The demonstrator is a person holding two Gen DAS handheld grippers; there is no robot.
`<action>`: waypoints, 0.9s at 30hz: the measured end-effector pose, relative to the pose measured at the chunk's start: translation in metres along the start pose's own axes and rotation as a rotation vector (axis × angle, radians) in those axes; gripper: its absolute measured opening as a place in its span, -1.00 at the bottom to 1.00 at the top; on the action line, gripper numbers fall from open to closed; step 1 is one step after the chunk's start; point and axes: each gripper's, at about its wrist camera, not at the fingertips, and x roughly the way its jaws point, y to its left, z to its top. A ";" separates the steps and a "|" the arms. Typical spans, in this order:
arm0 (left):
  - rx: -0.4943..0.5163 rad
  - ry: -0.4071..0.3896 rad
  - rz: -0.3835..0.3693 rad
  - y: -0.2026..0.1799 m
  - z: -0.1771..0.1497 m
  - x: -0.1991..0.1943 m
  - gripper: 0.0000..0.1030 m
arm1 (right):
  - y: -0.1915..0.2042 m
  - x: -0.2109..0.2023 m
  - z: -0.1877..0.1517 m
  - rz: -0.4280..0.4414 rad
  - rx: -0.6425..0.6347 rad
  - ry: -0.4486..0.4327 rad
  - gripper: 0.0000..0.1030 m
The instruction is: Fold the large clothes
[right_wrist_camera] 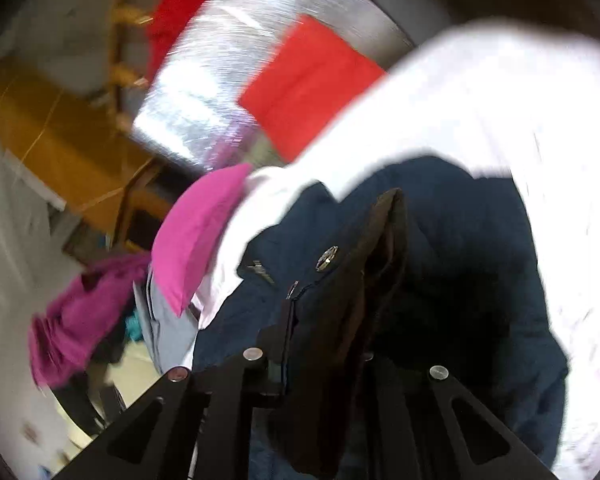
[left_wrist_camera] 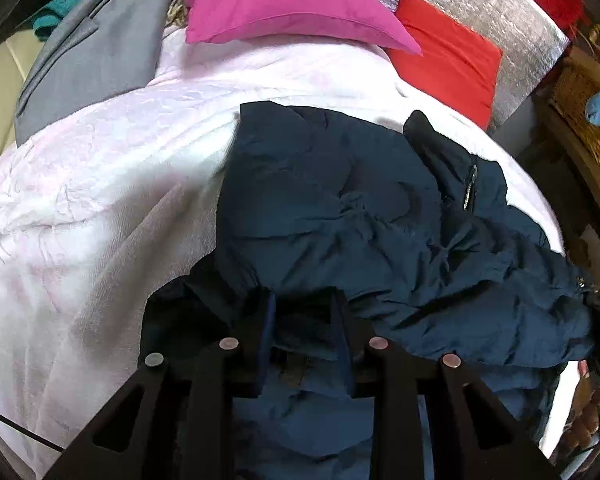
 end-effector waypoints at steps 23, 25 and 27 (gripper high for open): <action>-0.151 -0.027 -0.062 0.035 0.011 -0.005 0.25 | -0.076 -0.011 0.018 -0.124 0.142 0.117 0.52; -0.150 -0.030 -0.051 0.034 0.010 -0.002 0.24 | -0.078 -0.003 0.014 -0.096 0.147 0.148 0.52; -0.154 -0.028 -0.052 0.033 0.010 0.000 0.23 | -0.076 0.009 0.010 -0.098 0.124 0.194 0.52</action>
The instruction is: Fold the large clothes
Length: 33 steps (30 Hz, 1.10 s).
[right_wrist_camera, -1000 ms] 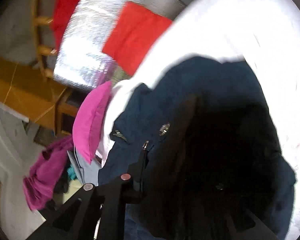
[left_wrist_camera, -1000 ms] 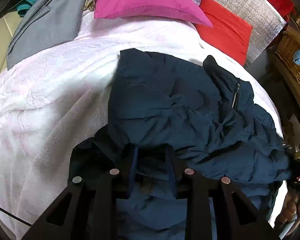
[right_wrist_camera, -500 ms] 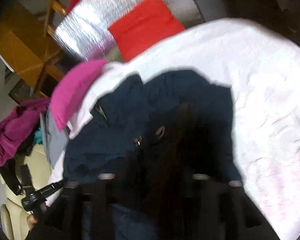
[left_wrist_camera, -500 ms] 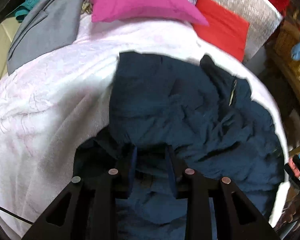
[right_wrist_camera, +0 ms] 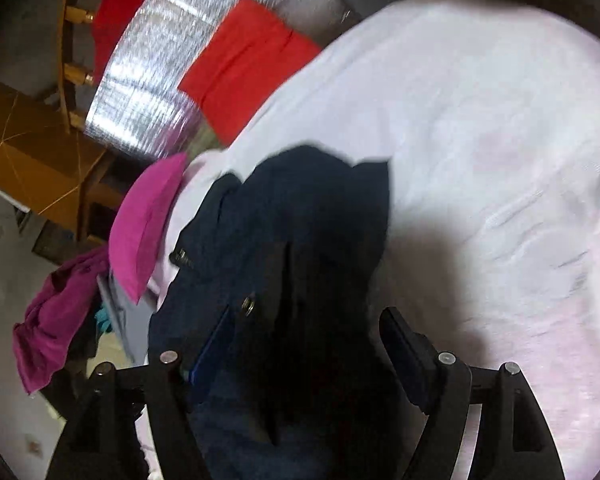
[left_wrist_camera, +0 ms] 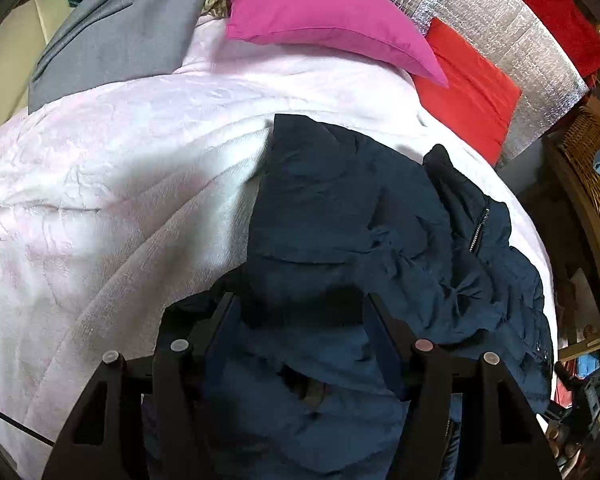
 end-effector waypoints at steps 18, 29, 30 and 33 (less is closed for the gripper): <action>0.005 0.006 0.048 -0.024 0.002 0.027 0.06 | 0.062 0.026 0.023 -0.231 -0.312 -0.148 -0.58; 0.083 0.028 0.033 -0.017 -0.008 0.010 0.06 | 0.030 0.024 0.013 -0.215 -0.210 -0.040 0.16; 0.098 0.027 0.049 -0.017 -0.012 0.006 0.07 | 0.030 0.018 0.011 -0.210 -0.207 -0.043 0.17; 0.116 0.025 0.078 -0.009 -0.021 -0.003 0.06 | 0.034 -0.005 0.001 -0.203 -0.226 -0.071 0.17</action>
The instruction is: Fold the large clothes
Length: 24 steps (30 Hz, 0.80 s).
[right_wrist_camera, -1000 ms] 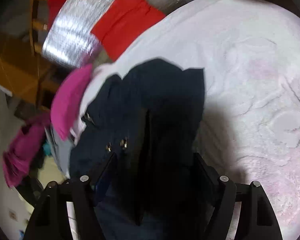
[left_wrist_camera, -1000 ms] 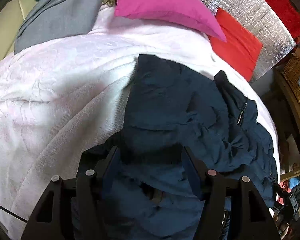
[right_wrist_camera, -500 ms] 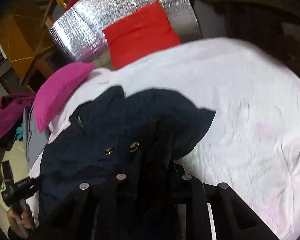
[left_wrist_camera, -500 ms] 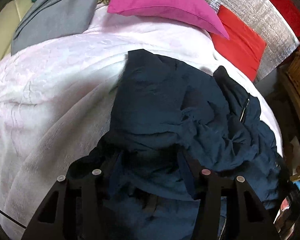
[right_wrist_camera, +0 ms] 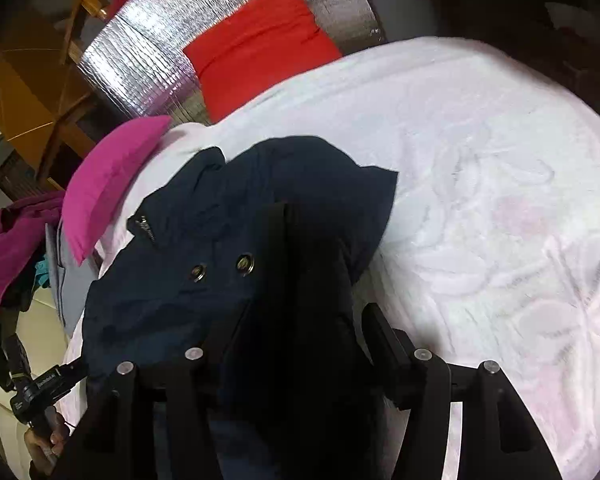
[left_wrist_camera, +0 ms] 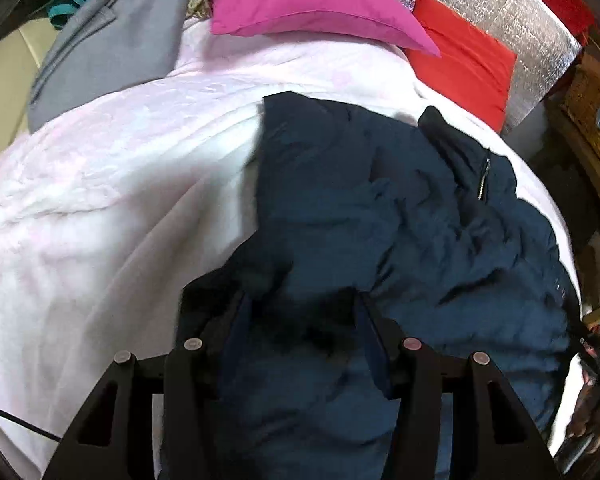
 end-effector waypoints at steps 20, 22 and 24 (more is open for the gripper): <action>0.151 -0.198 -0.068 -0.072 -0.010 -0.022 0.06 | 0.105 -0.001 -0.039 0.246 -0.103 -0.043 -0.19; 0.156 -0.176 -0.068 -0.077 -0.006 -0.011 0.07 | 0.110 0.011 -0.040 0.246 -0.104 -0.022 -0.19; 0.164 -0.141 -0.046 -0.078 -0.008 -0.003 0.06 | 0.111 0.026 -0.043 0.221 -0.110 0.028 -0.19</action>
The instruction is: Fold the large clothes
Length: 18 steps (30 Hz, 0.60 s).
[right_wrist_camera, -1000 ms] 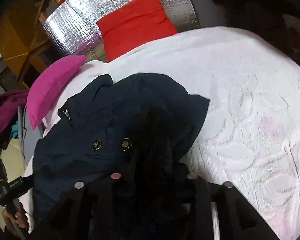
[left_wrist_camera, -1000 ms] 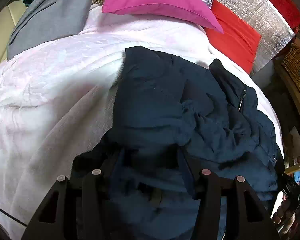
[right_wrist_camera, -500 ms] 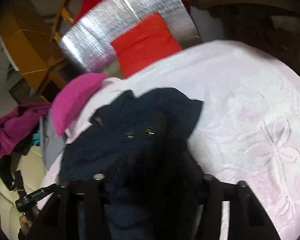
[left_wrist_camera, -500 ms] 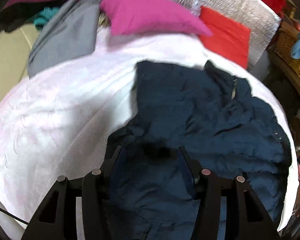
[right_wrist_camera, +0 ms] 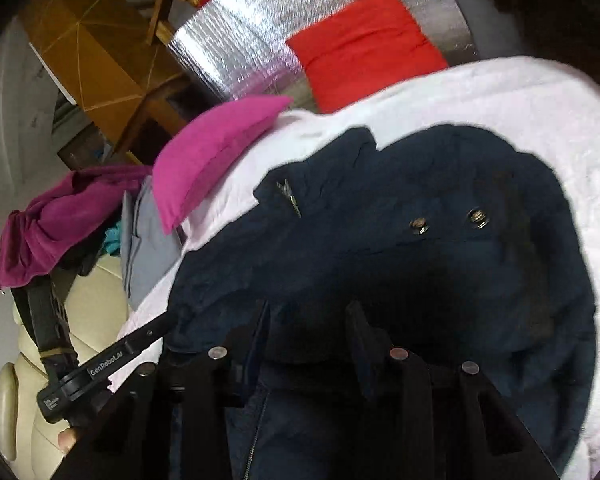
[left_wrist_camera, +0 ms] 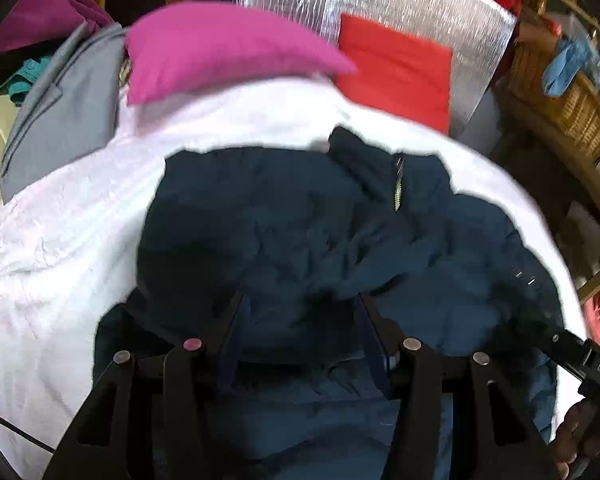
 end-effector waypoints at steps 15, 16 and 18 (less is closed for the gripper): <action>0.125 0.092 0.049 0.004 -0.018 0.002 0.07 | -0.025 -0.002 -0.005 0.037 0.037 0.136 -0.28; 0.107 0.069 0.033 0.009 -0.014 -0.006 0.07 | -0.028 -0.012 0.000 0.049 0.041 0.104 -0.28; 0.094 0.017 0.034 0.016 -0.008 -0.020 0.07 | -0.038 -0.036 0.009 0.067 0.060 0.016 -0.21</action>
